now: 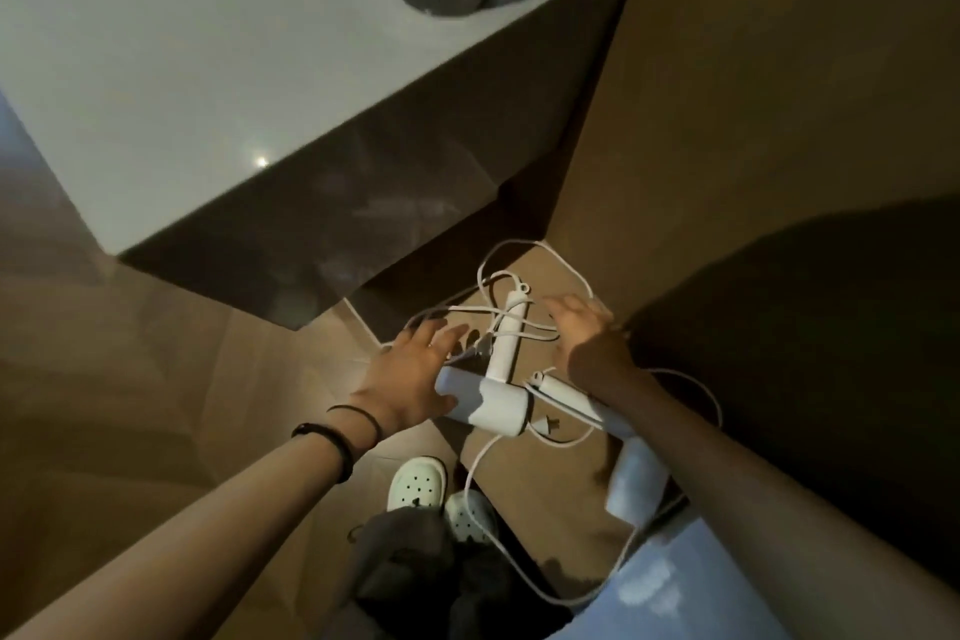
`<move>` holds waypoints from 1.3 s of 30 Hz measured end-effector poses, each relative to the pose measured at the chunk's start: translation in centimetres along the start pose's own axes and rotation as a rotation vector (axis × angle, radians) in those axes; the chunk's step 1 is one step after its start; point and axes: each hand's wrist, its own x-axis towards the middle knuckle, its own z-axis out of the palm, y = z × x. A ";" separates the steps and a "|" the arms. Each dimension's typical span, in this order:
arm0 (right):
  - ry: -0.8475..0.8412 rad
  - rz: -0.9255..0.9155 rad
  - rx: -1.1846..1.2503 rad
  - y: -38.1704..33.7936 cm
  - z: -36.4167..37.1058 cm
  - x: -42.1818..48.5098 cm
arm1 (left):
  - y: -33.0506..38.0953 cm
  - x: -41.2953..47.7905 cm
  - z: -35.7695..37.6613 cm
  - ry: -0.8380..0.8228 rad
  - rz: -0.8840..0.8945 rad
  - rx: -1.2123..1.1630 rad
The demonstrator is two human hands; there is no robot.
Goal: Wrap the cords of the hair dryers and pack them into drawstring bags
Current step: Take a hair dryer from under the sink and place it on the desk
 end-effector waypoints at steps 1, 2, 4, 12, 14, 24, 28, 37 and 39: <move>-0.008 -0.019 -0.014 0.3 1.2 1.0 | -0.6 0.5 1.2 -0.003 -0.004 0.005; -0.019 -0.042 -0.025 0.5 2.3 1.9 | -1.1 0.9 2.3 -0.009 -0.012 0.000; -0.035 -0.093 -0.038 1.1 4.4 3.8 | -1.9 1.9 4.4 -0.024 -0.028 0.000; 0.012 -0.290 -0.195 2.4 10.0 9.1 | -2.7 6.4 11.4 -0.002 -0.018 0.087; 0.050 -0.369 -0.251 2.7 10.3 9.6 | -2.6 7.2 12.2 0.018 -0.011 0.111; -0.083 -0.527 -0.360 2.0 10.2 10.5 | -3.3 7.8 12.6 0.136 0.105 0.020; -0.142 -0.554 -0.466 1.3 9.3 11.1 | -3.2 7.9 12.8 0.131 0.095 0.048; -0.118 -0.614 -0.410 1.5 9.8 10.4 | -3.2 7.8 11.9 0.070 0.119 0.197; -0.058 -0.655 -0.470 1.4 9.6 9.9 | -3.5 7.2 11.4 0.069 0.142 0.264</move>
